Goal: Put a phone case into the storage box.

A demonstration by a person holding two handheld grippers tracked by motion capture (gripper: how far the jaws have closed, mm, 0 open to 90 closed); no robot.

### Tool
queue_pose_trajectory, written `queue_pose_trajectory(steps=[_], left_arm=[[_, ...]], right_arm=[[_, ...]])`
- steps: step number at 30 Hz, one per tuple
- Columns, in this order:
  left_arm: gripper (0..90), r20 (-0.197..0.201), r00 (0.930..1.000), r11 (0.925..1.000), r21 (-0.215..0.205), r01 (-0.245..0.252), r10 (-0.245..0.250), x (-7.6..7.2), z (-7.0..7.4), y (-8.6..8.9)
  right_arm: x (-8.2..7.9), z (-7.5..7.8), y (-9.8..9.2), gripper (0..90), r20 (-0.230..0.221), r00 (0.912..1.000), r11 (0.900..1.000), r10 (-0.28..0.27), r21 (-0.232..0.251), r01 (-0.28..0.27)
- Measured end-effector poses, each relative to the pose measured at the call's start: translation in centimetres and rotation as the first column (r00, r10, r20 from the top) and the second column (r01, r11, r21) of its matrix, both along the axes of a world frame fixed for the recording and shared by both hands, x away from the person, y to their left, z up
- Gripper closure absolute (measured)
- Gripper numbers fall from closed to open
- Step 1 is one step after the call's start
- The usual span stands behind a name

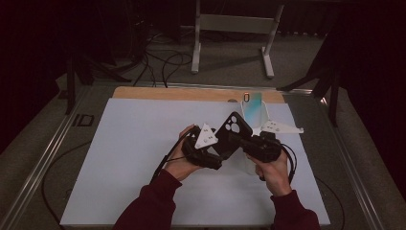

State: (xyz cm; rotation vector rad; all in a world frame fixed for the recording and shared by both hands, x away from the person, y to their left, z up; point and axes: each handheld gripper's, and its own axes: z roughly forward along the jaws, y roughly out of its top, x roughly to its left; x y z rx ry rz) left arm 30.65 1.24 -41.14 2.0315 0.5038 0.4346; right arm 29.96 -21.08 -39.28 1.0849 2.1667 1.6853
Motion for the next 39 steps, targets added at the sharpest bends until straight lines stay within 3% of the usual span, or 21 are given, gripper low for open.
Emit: queue_pose_trajectory(steps=[9, 14, 25, 31, 39], left_arm=[[9.0, -0.031, 0.9995, 0.9998, -0.017, 0.006, -0.007, 0.2, 0.5, 0.8], [8.6, -0.042, 0.9991, 0.9993, -0.037, 0.007, -0.008, 0.3, 0.6, 1.5], [8.1, -0.095, 0.9938, 0.998, -0.029, 0.056, -0.058, 0.5, 0.2, 1.6], [11.1, -0.134, 0.9831, 0.9918, -0.045, 0.12, -0.125, 0.5, -0.1, 1.3], [20.2, -0.131, 0.9773, 0.986, -0.036, 0.163, -0.166, 0.2, -0.4, 0.9]], right_arm=[[0.1, 0.3, -1.2, 86.0, 0.024, 0.9993, 0.999, -0.029, -0.013, 0.029], [0.0, 0.6, -1.8, 86.0, 0.034, 0.9992, 0.999, -0.022, -0.023, 0.022], [-0.5, 1.6, -2.0, 86.0, 0.056, 0.9983, 1.0, 0.018, -0.013, -0.017], [-1.0, 2.0, -1.5, 86.1, 0.075, 0.991, 0.994, 0.11, -0.02, -0.109], [-1.4, 2.3, -0.7, 86.1, 0.093, 0.9716, 0.976, 0.218, -0.004, -0.218]])
